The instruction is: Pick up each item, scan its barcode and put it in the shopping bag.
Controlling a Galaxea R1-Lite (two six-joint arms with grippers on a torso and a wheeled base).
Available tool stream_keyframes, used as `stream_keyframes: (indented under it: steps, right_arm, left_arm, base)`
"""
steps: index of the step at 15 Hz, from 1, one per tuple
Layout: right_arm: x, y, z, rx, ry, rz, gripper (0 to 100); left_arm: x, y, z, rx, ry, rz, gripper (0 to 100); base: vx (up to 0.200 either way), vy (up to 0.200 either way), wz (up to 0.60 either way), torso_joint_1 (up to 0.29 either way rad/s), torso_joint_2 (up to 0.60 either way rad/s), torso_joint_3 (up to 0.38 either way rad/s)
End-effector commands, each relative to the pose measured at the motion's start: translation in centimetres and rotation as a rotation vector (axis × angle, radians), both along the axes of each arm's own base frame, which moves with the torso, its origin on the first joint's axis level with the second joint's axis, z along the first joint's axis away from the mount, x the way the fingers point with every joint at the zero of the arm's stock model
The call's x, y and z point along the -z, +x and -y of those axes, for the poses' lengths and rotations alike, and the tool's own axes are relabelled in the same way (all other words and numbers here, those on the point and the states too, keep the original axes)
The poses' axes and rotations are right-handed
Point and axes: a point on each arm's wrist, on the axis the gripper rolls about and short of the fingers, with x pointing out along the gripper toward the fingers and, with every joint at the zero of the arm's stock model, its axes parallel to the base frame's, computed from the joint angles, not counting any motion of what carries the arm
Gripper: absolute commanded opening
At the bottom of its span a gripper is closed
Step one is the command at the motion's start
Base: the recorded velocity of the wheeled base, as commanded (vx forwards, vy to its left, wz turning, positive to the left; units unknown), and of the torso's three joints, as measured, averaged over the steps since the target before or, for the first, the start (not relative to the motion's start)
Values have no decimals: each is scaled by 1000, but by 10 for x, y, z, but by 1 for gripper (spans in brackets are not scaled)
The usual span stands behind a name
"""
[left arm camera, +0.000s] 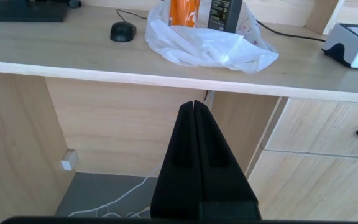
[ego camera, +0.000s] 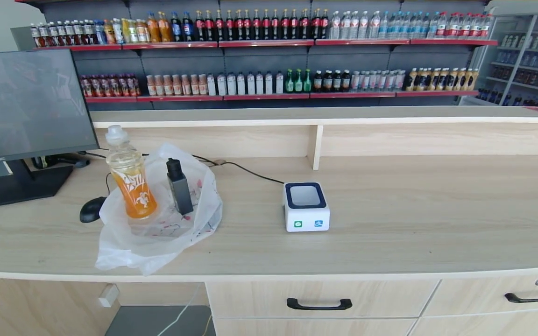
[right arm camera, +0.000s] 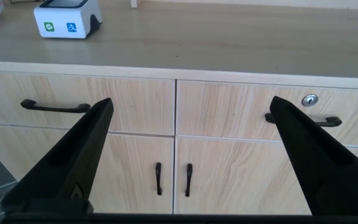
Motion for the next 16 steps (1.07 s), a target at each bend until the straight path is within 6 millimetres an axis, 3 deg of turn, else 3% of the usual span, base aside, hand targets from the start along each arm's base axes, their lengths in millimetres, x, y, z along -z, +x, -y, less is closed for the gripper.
stream_keyframes:
  steps: [1,8,16]
  right_arm:
    - [0,0,0,0,1,0,100]
    - [0,0,0,0,1,0,100]
    - [0,0,0,0,1,0,100]
  left_arm:
    - [0,0,0,0,-1,0,0]
    - [0,0,0,-2,-1,0,0]
    - [0,0,0,0,-1,0,0]
  base:
    - [0,0,0,0,0,0]
    - [-171,0,0,3,3,5]
    - [0,0,0,0,0,0]
